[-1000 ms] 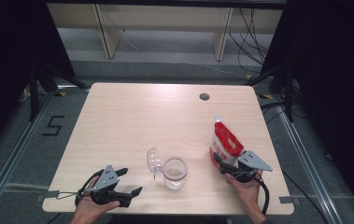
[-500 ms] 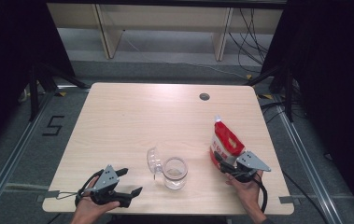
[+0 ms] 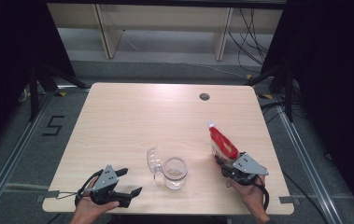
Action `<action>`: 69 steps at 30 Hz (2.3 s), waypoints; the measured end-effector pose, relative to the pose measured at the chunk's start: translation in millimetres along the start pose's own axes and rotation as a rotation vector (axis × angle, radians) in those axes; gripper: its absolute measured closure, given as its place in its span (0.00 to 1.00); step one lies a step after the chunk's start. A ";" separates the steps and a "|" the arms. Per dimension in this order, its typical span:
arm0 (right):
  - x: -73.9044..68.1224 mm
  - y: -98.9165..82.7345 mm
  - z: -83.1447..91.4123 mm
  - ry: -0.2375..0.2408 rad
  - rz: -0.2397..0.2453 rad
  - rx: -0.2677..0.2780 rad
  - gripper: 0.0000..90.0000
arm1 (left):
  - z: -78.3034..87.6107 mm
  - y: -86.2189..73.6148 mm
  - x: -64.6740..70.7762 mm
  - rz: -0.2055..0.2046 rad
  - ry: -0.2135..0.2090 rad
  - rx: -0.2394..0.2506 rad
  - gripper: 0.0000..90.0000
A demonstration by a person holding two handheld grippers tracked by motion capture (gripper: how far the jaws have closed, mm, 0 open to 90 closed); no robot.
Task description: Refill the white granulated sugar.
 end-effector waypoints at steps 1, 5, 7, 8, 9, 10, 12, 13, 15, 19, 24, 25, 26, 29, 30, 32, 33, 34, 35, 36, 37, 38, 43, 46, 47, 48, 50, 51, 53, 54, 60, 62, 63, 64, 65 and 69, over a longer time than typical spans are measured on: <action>-0.5 1.8 1.7 -0.001 0.014 0.001 0.53 | 0.6 0.1 0.1 -0.001 0.004 -0.002 0.17; 0.9 9.9 10.0 -0.057 0.105 0.006 0.53 | 2.0 0.3 -0.4 0.028 0.004 0.011 0.17; -1.1 15.4 16.7 -0.050 0.124 0.032 0.53 | 2.5 -0.1 -1.3 0.028 0.013 0.003 0.17; -4.2 20.4 22.5 -0.051 0.161 0.036 0.53 | 1.8 0.0 -0.8 0.029 0.006 0.008 0.17; -4.2 20.4 22.5 -0.051 0.161 0.036 0.53 | 1.8 0.0 -0.8 0.029 0.006 0.008 0.17; -5.7 22.1 23.6 -0.051 0.188 0.037 0.53 | 1.7 0.1 -0.5 0.030 0.003 0.007 0.17; -11.0 27.0 26.7 -0.049 0.251 0.031 0.53 | 1.7 0.3 1.0 0.042 0.010 0.012 0.17; -12.2 27.8 27.5 -0.051 0.259 0.028 0.53 | 1.8 0.4 -0.4 0.026 0.003 0.011 0.17; -15.6 32.8 30.3 -0.065 0.328 0.028 0.53 | 2.3 0.5 -1.9 0.010 0.010 0.007 0.17; -19.7 39.0 36.3 -0.095 0.444 0.017 0.53 | 2.7 0.2 -2.4 0.005 0.015 0.004 0.17; -27.1 45.7 42.8 -0.102 0.566 0.001 0.53 | 3.1 0.0 -3.5 0.008 0.019 0.004 0.17; -29.2 45.8 43.7 -0.103 0.567 -0.003 0.53 | 2.8 0.1 -3.3 0.012 0.019 0.006 0.17; -31.9 47.3 45.2 -0.102 0.609 -0.017 0.53 | 2.7 0.0 -3.2 0.014 0.019 0.006 0.17; -36.2 48.4 45.8 -0.103 0.653 -0.025 0.53 | 2.9 -0.2 -3.4 0.012 0.019 0.005 0.17; -38.3 48.7 45.7 -0.104 0.672 -0.031 0.53 | 3.0 -0.1 -3.5 0.011 0.019 0.005 0.17; -40.5 49.3 45.4 -0.114 0.714 -0.040 0.54 | 3.1 0.1 -3.8 0.011 0.020 0.008 0.17; -40.1 50.5 43.6 -0.112 0.751 -0.031 0.54 | 2.7 0.1 -3.9 0.014 0.015 0.011 0.17; -42.1 49.0 44.8 -0.110 0.730 -0.046 0.54 | 2.6 0.1 -3.8 0.016 0.016 0.011 0.17; -41.9 49.6 43.1 -0.116 0.770 -0.035 0.54 | 2.7 0.0 -3.8 0.016 0.016 0.011 0.17; -44.3 48.6 44.8 -0.124 0.769 -0.060 0.54 | 2.8 -0.1 -3.9 0.012 0.016 0.009 0.17; -44.6 48.7 43.2 -0.132 0.802 -0.052 0.54 | 2.6 -0.1 -3.8 0.014 0.016 0.010 0.17; -45.7 49.3 44.0 -0.148 0.833 -0.058 0.54 | 2.1 -0.8 -2.2 0.045 0.017 0.011 0.17; -49.9 49.2 45.0 -0.151 0.900 -0.091 0.54 | 1.8 -0.7 -4.1 0.010 0.015 0.005 0.17; -50.6 54.7 44.6 -0.192 1.038 -0.097 0.54 | 1.6 -0.7 -3.2 0.023 0.014 0.011 0.17; -51.8 53.7 43.7 -0.197 1.038 -0.091 0.54 | 1.9 -0.8 -4.2 0.010 0.015 0.005 0.17; -53.6 51.3 43.5 -0.210 1.029 -0.095 0.54 | 1.7 -0.9 -4.1 0.010 0.014 0.006 0.17; -54.8 57.8 43.8 -0.231 1.163 -0.109 0.54 | 2.4 -0.8 -3.9 0.010 0.017 -0.002 0.17; -56.6 52.9 43.9 -0.236 1.108 -0.117 0.54 | 2.3 -0.6 -3.9 0.008 0.015 0.000 0.17; -58.7 51.9 44.0 -0.238 1.117 -0.127 0.54 | 1.8 -0.8 -3.8 0.006 0.017 -0.001 0.17; -59.1 54.1 43.8 -0.244 1.155 -0.120 0.54 | 0.7 -0.9 -3.2 0.014 0.014 0.008 0.17; -60.4 58.3 44.0 -0.266 1.273 -0.127 0.55 | 1.1 -1.3 -2.6 0.031 0.014 0.005 0.17; -60.8 57.7 43.2 -0.264 1.280 -0.129 0.55 | 1.2 -1.5 -1.7 0.038 0.015 0.001 0.17; -61.0 57.6 43.4 -0.265 1.288 -0.136 0.55 | 1.0 -1.3 -1.6 0.036 0.014 0.002 0.17; -61.2 56.5 43.7 -0.265 1.286 -0.146 0.55 | 1.4 -1.1 -1.7 0.026 0.019 -0.002 0.17; -61.2 57.9 43.5 -0.266 1.308 -0.135 0.55 | 1.4 -1.2 -1.9 0.022 0.022 -0.006 0.17; -61.8 55.9 43.9 -0.273 1.305 -0.151 0.55 | 1.2 -1.2 -1.7 0.025 0.017 -0.001 0.17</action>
Point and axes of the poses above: each handheld gripper's, and its own axes: z roughly backward along the jaws, y roughly out of its top, x roughly to its right, the point moved 2 cm from there along -z, roughly forward along the jaws, and after that the axes turned 5 degrees about -x, right-handed, at the moved point
